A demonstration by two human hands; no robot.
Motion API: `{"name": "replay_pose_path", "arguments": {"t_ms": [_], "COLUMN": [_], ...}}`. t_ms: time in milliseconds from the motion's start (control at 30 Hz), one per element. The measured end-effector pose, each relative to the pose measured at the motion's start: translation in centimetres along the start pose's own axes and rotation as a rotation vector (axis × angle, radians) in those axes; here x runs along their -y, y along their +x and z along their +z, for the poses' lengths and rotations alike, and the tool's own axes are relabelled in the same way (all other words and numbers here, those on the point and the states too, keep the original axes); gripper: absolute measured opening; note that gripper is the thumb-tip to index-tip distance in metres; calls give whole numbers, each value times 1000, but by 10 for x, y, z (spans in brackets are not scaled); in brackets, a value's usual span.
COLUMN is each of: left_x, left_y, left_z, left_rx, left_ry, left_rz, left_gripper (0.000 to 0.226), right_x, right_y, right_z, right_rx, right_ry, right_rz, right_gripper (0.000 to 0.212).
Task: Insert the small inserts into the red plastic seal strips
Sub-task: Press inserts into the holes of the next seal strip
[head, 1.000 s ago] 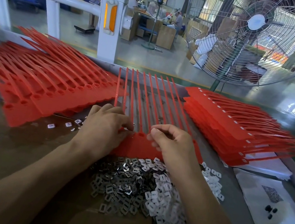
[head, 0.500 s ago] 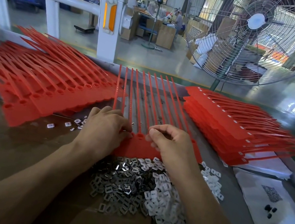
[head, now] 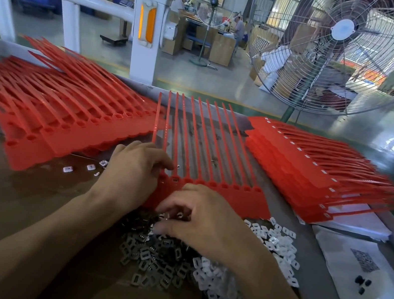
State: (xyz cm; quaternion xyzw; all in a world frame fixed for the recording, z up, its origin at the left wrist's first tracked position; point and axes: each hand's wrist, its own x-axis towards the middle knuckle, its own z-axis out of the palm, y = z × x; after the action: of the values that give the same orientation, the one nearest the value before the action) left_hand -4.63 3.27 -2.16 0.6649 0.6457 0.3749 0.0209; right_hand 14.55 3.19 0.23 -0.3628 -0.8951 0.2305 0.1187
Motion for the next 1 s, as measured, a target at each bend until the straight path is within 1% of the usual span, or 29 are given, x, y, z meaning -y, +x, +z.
{"name": "replay_pose_path", "arguments": {"t_ms": [33, 100, 300, 400, 467, 533, 633, 700, 833, 1000], "left_x": [1, 2, 1, 3, 3, 1, -5, -8, -12, -14], "left_y": [0, 0, -2, -2, -2, -2, -4, -5, -8, -8], "left_z": [-1, -3, -4, -5, -5, -5, -5, -5, -6, -11], "left_rx": [-14, -41, -82, -84, -88, -83, -30, 19, 91, 77], "left_ry": [-17, -48, -81, -113, -128, -158, -258, -266, -226, -172], "left_rz": [4, 13, 24, 32, 57, 95, 157, 209, 301, 356], "left_gripper": [34, 33, 32, 31, 30, 27, 24, 22, 18, 14], "right_x": [2, 5, 3, 1, 0, -1, -7, -12, -14, -14], "right_y": [1, 2, 0, -1, -1, 0, 1, 1, 2, 3], "right_z": [1, 2, 4, 4, 4, 3, -2, -6, -7, -5], "right_rx": [13, 14, -42, -90, -140, -217, -335, -382, -356, -338], "right_ry": [-54, -84, 16, 111, 197, 294, 524, 616, 680, 723], "right_rz": [-27, -61, -58, -38, 6, 93, 241, 307, 359, 342], "right_gripper": [30, 25, 8, 5, 5, 6, 10, 13, 15, 15]}}
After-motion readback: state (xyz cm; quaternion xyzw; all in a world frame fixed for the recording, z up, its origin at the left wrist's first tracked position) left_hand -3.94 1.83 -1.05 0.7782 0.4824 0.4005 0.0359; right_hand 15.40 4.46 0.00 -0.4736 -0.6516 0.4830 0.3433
